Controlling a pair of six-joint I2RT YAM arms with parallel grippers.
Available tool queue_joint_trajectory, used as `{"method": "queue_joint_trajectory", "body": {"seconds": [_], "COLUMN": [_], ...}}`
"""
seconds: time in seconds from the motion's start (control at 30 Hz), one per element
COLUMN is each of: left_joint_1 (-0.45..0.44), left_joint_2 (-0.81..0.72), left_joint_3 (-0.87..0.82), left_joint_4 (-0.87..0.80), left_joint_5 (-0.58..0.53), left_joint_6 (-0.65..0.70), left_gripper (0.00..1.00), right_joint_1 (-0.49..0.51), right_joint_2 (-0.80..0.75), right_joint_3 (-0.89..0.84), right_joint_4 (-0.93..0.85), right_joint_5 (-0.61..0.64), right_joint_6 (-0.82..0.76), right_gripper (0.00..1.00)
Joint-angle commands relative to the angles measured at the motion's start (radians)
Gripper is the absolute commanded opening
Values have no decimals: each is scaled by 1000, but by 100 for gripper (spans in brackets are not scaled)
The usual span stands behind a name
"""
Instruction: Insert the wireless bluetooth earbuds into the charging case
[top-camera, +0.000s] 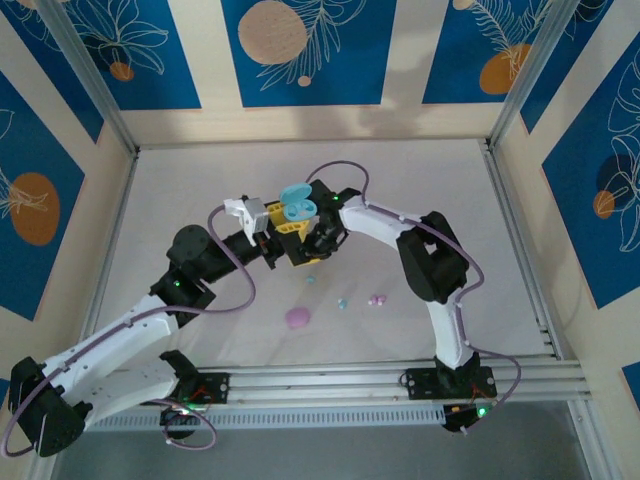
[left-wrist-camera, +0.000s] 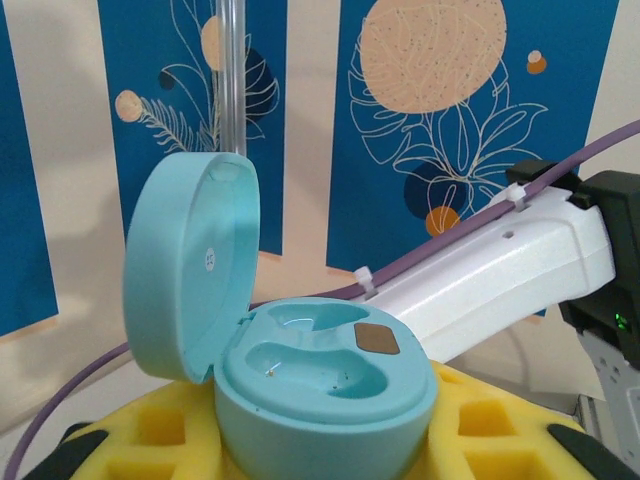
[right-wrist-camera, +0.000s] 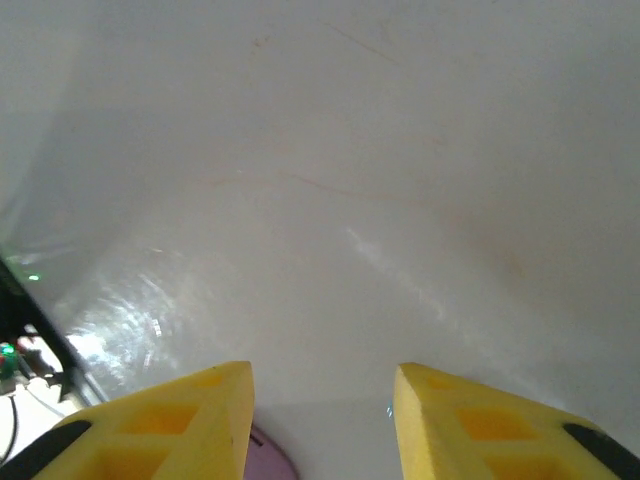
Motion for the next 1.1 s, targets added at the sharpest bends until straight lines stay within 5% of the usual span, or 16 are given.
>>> {"method": "queue_joint_trajectory", "body": {"seconds": [0.0,1.07], "left_joint_1": [-6,-7], "left_joint_2": [-14,24], "left_joint_3": [-3,9], "left_joint_4": [0,15], "left_joint_5": [-14,5], "left_joint_6": [9,-6], "left_gripper": [25,25], "right_joint_1": [16,57], "right_joint_2": [41,80], "right_joint_3": [57,26], "right_joint_4": [-65,-102], "right_joint_5": [56,100], "right_joint_6": [-85,-200], "right_gripper": [44,40]}}
